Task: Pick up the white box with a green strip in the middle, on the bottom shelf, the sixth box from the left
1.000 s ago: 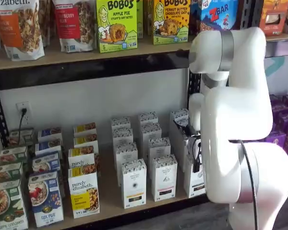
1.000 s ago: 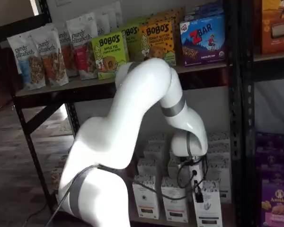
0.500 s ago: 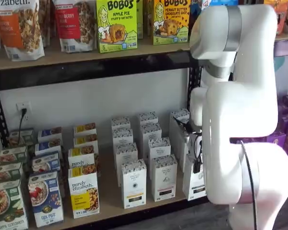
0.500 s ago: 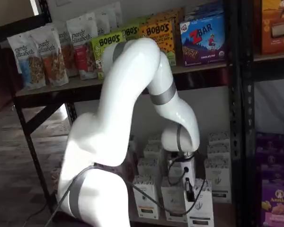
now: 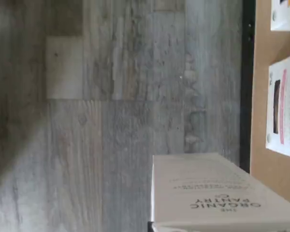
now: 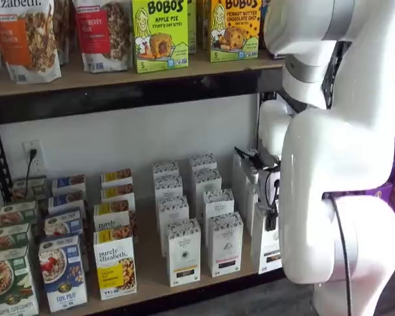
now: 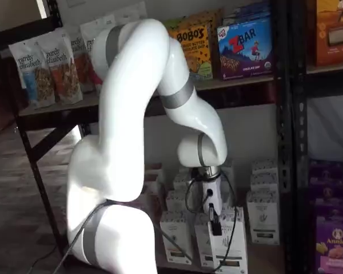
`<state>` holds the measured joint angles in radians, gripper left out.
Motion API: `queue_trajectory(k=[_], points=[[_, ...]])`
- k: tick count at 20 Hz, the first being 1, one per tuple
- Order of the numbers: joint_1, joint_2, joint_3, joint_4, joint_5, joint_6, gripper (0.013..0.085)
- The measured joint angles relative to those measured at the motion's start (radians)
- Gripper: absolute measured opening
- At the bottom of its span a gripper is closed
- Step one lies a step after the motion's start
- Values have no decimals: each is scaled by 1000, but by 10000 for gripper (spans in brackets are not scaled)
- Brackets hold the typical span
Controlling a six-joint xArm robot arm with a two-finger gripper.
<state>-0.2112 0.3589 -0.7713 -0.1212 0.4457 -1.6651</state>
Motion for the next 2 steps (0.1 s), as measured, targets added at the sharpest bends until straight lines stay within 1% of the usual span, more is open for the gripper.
queue_trajectory(k=[2], points=[[8,-44,30,9,16,-1,490]])
